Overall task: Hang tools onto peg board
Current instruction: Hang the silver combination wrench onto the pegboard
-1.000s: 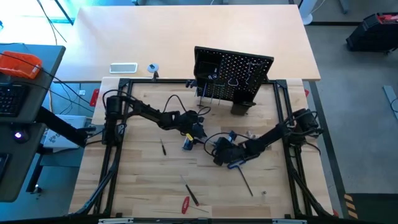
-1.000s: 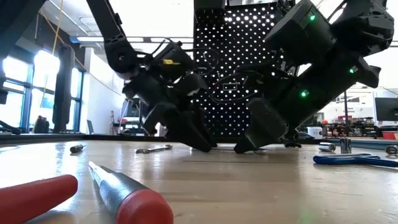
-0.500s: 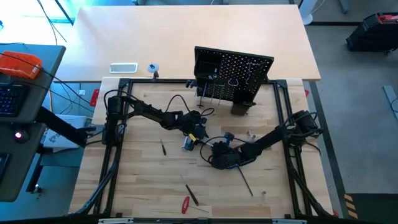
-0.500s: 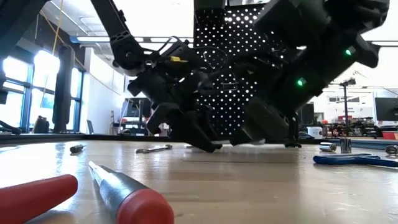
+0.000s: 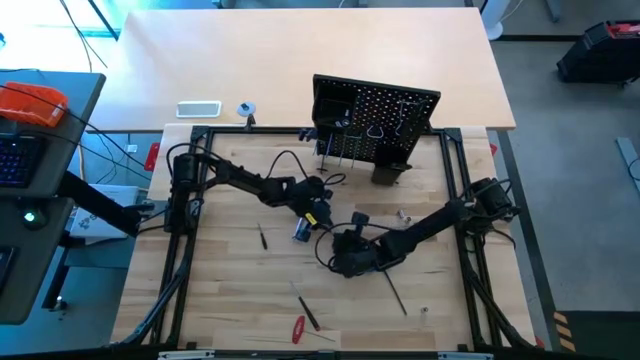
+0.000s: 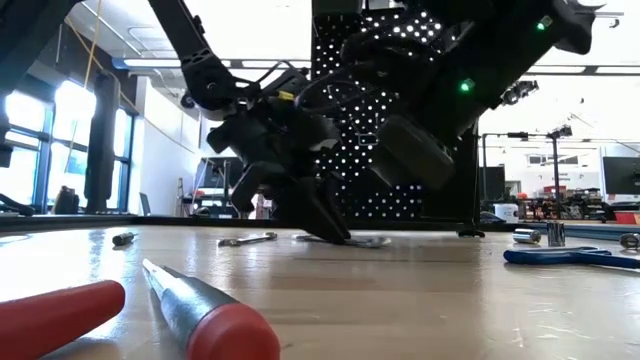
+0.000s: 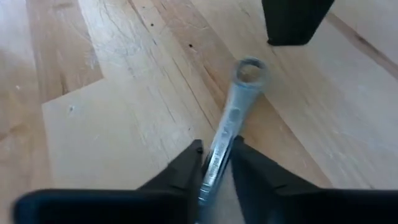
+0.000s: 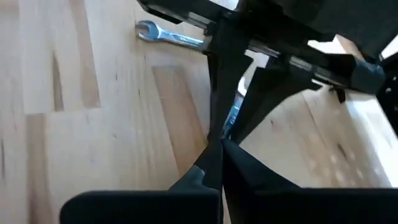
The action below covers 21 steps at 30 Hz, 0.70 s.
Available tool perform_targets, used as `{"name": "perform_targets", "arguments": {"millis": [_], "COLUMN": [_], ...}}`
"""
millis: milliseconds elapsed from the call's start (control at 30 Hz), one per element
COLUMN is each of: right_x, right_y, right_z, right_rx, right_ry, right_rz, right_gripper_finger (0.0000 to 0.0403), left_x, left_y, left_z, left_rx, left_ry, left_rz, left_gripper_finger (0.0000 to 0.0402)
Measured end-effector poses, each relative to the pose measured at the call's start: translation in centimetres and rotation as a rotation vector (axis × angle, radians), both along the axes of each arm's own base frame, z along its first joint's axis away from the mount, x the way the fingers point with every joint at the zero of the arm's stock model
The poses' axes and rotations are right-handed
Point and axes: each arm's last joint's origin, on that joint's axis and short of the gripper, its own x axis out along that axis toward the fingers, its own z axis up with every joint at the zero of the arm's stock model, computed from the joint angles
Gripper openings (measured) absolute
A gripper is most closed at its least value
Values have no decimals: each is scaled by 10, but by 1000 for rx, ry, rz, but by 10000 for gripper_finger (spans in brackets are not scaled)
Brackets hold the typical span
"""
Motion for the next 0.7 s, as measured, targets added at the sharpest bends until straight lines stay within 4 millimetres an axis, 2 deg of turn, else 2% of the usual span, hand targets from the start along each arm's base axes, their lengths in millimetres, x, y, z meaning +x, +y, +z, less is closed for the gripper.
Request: {"name": "perform_targets", "arguments": {"millis": [133, 300, 700], "right_x": [-5, -11, -21], "right_y": [-2, -4, -6], "right_z": [-6, -14, -20], "right_rx": [65, 147, 110], "right_ry": [-7, -23, -13], "right_rz": [-50, -116, -186], "right_gripper_finger": [2, 6, 154], "left_x": [-1, -1, -1], "left_y": [1, 1, 0], "left_z": [1, 1, 4], "left_rx": [28, 31, 17], "left_ry": [10, 5, 2], "left_rz": [-20, -27, -9], "left_gripper_finger": [11, 3, 0]}}
